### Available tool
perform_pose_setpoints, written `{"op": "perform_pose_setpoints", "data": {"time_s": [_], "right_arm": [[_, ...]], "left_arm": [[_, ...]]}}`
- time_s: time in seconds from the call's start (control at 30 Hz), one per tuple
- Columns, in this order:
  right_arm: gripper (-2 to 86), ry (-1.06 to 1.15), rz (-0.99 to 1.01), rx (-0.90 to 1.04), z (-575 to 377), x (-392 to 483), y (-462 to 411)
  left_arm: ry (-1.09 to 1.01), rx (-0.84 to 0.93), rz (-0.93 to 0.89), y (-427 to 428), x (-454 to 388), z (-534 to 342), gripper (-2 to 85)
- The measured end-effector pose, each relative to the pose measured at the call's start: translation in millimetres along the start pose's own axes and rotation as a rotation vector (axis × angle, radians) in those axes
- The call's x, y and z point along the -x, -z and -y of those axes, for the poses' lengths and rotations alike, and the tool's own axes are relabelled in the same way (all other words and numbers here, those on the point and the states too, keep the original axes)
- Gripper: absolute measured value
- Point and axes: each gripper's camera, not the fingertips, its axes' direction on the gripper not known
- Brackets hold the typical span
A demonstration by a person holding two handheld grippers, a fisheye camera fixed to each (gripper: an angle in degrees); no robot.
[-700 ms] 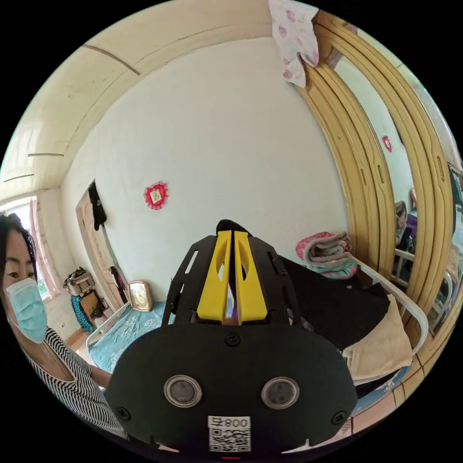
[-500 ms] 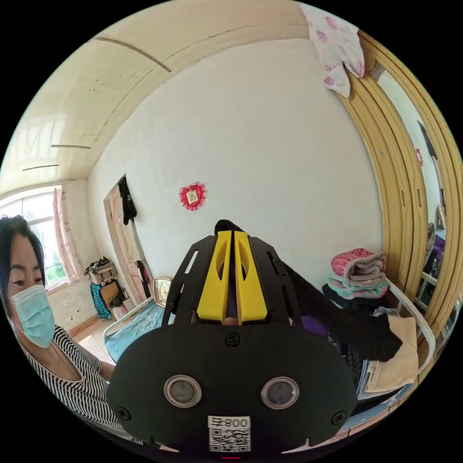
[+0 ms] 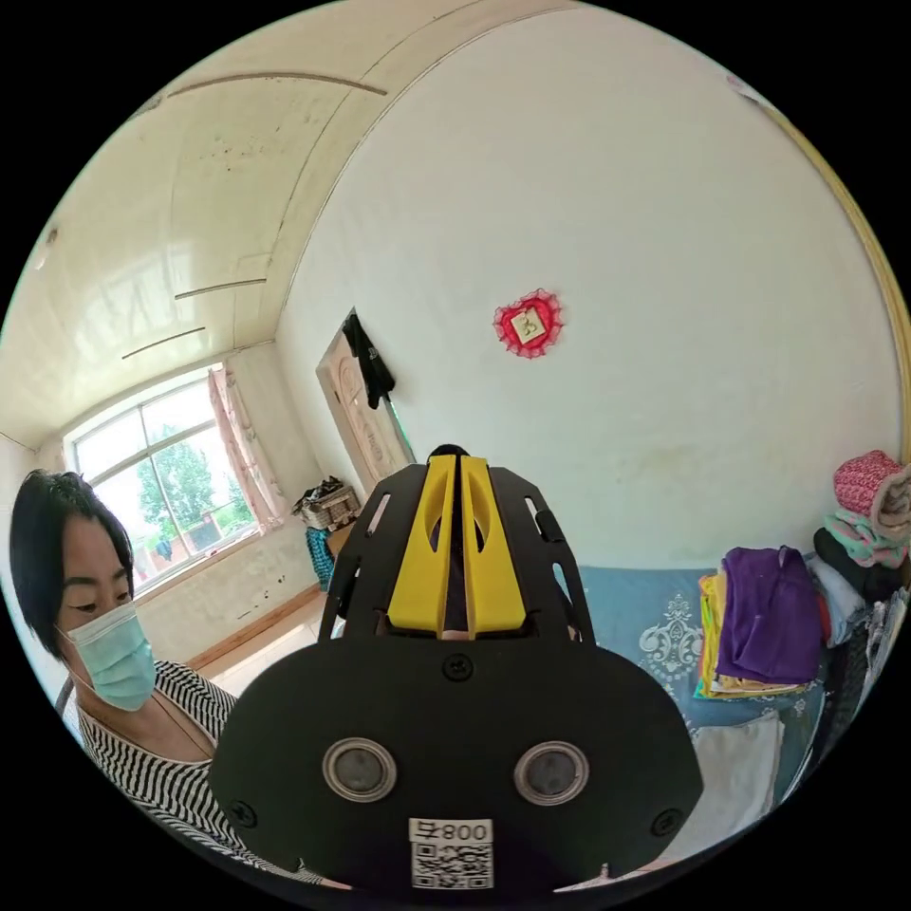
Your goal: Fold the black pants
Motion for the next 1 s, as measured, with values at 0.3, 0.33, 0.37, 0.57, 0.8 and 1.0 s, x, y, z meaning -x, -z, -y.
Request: {"op": "perform_pose_setpoints", "data": {"time_s": [0.3, 0.33, 0.37, 0.57, 0.8, 1.0], "right_arm": [[1.2, 0.051, 0.270, 0.102, -28, 64, -105], [1.2, 0.065, 0.283, 0.116, -31, 74, -120], [1.2, 0.075, 0.300, 0.135, -33, 82, -134], [1.2, 0.116, 0.254, 0.224, -44, 107, -184], [1.3, 0.106, 0.233, 0.269, -56, 99, -212], [1.4, 0.064, 0.196, 0.257, -58, 74, -222]], "left_arm": [[0.146, -0.212, 0.314, 193, 3, -13, 14.0], [0.153, -0.208, 0.313, 198, 4, -10, 13.9], [0.164, -0.192, 0.323, 205, 4, -6, 13.6], [0.200, -0.197, 0.333, 248, -24, 7, 11.4], [0.141, -0.129, 0.207, 267, -57, 41, 11.4], [0.072, -0.072, 0.069, 273, -102, 65, 8.0]]}}
